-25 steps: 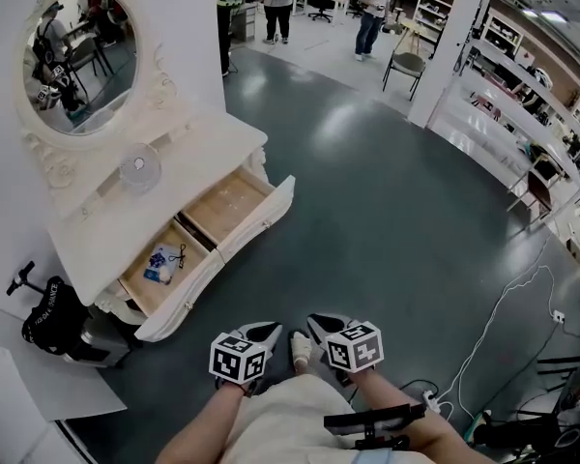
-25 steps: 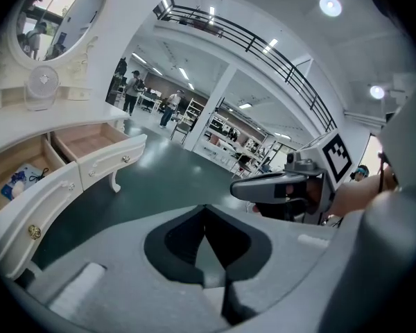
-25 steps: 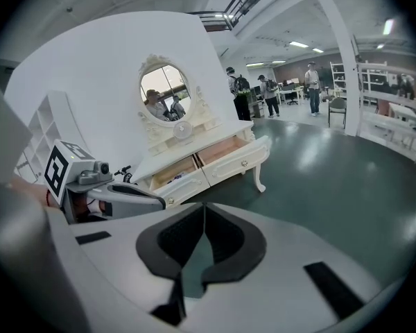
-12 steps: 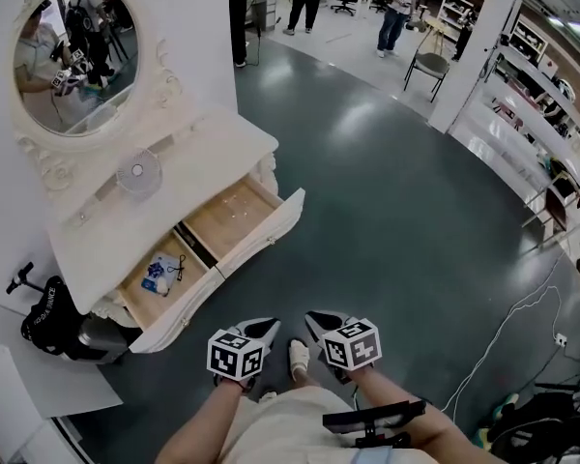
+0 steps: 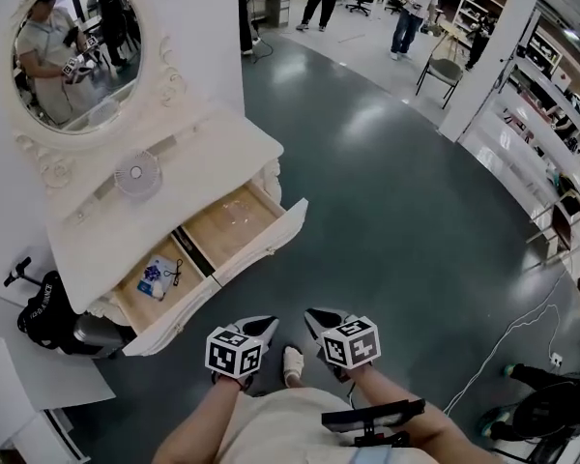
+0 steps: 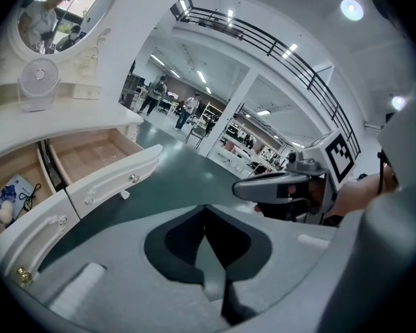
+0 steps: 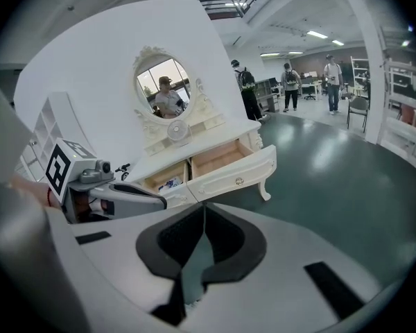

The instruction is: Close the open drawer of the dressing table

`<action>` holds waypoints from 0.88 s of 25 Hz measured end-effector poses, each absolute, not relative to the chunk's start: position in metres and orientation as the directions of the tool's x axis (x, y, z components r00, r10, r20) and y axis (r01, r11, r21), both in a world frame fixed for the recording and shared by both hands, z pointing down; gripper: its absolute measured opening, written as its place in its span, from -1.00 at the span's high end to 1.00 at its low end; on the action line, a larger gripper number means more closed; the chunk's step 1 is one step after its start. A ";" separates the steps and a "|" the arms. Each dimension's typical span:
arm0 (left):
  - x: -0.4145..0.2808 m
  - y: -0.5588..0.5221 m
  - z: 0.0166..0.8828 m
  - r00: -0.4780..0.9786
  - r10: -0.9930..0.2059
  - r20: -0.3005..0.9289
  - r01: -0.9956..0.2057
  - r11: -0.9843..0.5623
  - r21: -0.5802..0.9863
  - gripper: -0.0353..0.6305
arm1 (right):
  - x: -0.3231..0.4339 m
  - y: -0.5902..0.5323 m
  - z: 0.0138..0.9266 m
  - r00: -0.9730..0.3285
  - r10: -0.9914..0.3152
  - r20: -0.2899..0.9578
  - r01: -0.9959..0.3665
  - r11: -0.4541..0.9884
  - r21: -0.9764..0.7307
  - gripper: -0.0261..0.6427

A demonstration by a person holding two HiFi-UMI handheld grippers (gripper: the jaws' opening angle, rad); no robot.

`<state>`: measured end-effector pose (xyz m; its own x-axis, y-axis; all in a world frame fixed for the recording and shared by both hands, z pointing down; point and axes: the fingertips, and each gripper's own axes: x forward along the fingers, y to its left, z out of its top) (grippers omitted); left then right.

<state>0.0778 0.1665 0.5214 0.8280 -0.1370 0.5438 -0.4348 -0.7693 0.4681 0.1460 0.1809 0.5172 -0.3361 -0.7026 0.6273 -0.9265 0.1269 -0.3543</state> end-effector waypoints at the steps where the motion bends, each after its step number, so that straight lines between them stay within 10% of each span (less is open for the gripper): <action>1: 0.079 0.163 0.521 0.826 -0.146 0.544 -0.443 -0.764 0.468 0.87 | 0.147 0.178 0.516 -0.344 -0.700 0.626 -0.925 0.136 -0.355 0.87; 22: 0.075 0.114 0.536 0.781 -0.288 0.553 -0.584 -0.650 0.487 0.87 | 0.145 0.118 0.548 -0.492 -0.521 0.698 -0.864 0.392 -0.316 0.87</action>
<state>0.0753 0.1140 0.5362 0.7814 -0.2883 0.5534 -0.5842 -0.6495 0.4866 0.1448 0.1177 0.5476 -0.4915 -0.5210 0.6978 -0.8640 0.3919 -0.3160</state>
